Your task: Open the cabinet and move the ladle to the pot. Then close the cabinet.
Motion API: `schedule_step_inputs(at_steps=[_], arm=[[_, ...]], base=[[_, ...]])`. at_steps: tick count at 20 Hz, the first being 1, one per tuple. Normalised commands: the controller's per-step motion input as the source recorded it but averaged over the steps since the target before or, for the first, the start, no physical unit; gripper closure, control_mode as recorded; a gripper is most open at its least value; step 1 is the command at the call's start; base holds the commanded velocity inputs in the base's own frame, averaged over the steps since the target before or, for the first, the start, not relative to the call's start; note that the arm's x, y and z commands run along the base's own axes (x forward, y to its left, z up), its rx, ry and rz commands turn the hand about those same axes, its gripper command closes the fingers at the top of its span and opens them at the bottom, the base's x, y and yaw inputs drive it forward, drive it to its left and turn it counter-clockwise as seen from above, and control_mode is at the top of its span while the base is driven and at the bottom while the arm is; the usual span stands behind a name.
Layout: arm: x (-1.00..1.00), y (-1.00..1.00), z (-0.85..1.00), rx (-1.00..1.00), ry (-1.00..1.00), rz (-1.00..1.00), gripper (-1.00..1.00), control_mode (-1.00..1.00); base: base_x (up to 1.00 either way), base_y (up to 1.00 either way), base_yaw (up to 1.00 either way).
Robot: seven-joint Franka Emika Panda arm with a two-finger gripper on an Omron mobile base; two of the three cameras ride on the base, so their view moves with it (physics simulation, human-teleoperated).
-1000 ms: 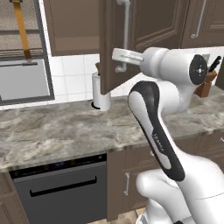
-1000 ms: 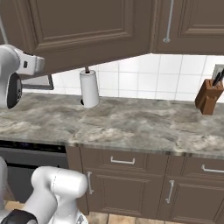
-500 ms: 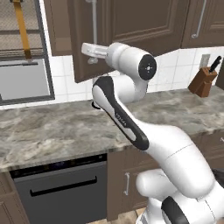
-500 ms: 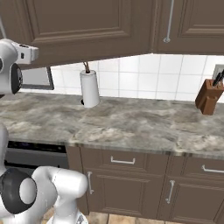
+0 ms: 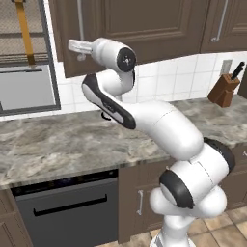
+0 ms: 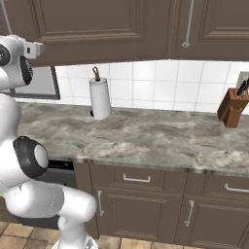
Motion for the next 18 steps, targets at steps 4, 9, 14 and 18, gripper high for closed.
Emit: schedule_step_inputs(at_steps=[4,9,14,18], arm=[[0.79,0.23,0.66,0.0,0.01,-0.04,-1.0,-1.0],[0.65,0.17,0.53,0.0,0.03,-0.06,-1.0,-1.0],[0.81,0.08,0.14,-0.04,0.04,-0.06,-1.0,-1.0],[0.93,0.0,-0.01,-0.11,0.0,-0.05,-1.0,-1.0]], base=[[0.0,0.0,0.0],[0.0,0.0,0.0],[0.0,0.0,0.0],[0.0,0.0,0.0]])
